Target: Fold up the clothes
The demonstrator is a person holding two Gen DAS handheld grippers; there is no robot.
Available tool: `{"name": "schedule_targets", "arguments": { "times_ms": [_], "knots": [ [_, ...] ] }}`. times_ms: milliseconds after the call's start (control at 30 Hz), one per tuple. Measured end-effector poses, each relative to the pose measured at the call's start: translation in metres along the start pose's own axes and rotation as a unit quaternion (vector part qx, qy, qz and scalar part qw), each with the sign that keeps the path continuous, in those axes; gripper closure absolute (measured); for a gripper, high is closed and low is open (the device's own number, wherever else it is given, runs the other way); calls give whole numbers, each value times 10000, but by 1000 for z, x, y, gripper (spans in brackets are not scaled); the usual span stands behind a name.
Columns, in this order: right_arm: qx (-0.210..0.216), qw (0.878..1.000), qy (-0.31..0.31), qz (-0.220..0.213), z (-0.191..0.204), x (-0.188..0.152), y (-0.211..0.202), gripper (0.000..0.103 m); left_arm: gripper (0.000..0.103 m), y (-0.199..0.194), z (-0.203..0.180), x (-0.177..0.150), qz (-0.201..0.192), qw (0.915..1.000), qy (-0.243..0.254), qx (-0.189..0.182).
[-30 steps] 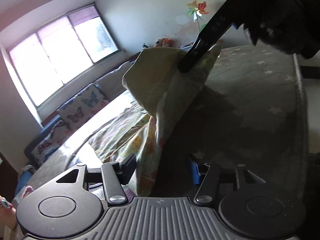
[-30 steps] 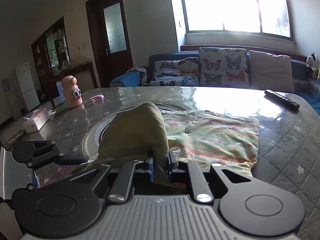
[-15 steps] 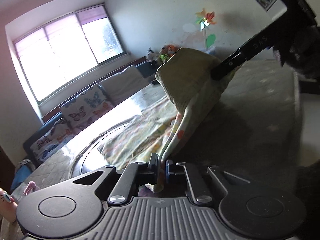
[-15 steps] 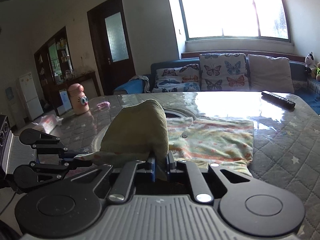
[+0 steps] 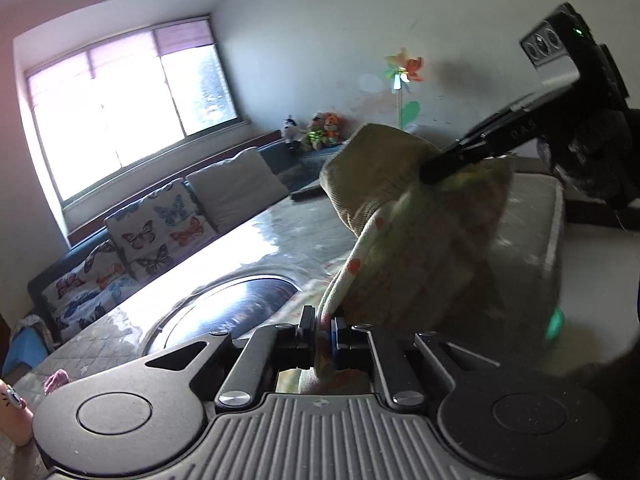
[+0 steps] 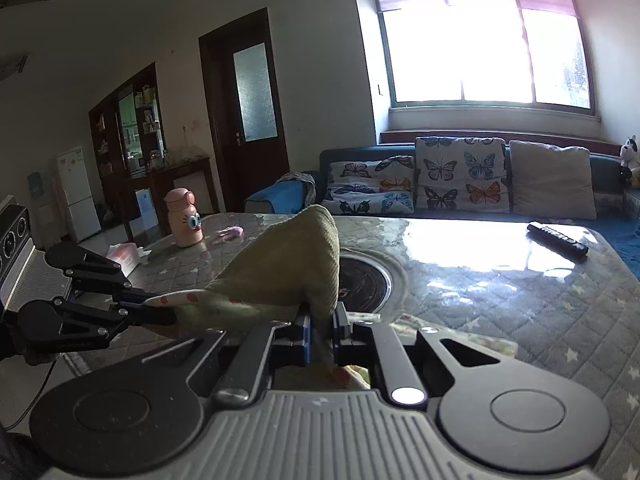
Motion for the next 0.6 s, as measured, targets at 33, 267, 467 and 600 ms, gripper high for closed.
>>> {"name": "schedule_targets", "arguments": {
  "times_ms": [33, 267, 467, 600],
  "knots": [
    [-14, 10000, -9, 29, -4, 7, 10, 94, 95, 8, 9, 0, 14, 10000, -93, 32],
    [-316, 9989, -146, 300, -34, 39, 83, 94, 95, 81, 56, -13, 427, 9982, -395, 143],
    [-858, 9952, 136, 457, -66, 28, 136, 81, 91, 145, 70, -54, 1177, 9900, -708, 310],
    [-1064, 9928, 165, 531, -80, 8, 138, 77, 83, 156, 70, -76, 1436, 9851, -871, 375]
  ]
}}
Point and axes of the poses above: each gripper's, at about its wrist camera, not at the fingertips, and y roughly the way its jaws point, z to its left, x to its top, the point moved 9 cm from there along y, roughly the way its jaws point, and after that the axes turned 14 degrees about y, right-handed, at the moved point
